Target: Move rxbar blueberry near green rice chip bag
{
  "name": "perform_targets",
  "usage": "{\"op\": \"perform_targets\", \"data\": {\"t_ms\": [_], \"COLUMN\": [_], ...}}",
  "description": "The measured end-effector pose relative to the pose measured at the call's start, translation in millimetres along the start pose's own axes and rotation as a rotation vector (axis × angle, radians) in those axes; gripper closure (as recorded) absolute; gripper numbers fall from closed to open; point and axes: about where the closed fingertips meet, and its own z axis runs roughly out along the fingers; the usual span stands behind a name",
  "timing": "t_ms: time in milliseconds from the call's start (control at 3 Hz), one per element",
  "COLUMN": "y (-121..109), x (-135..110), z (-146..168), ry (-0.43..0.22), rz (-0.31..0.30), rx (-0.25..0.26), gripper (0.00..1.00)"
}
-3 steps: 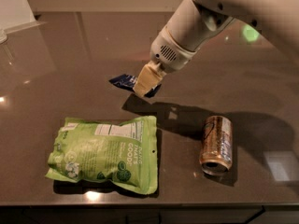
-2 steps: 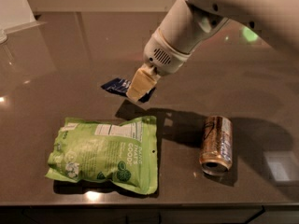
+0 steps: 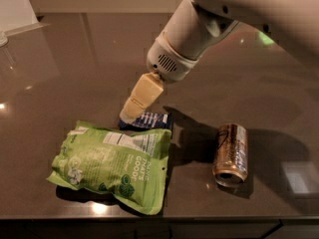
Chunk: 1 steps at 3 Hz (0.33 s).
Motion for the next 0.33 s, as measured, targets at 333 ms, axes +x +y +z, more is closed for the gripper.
{"op": "perform_targets", "data": {"t_ms": [333], "y": [0.1], "x": [0.0], "z": [0.0], "ry": [0.0], "rz": [0.0], "rx": [0.0], "gripper": [0.0]}}
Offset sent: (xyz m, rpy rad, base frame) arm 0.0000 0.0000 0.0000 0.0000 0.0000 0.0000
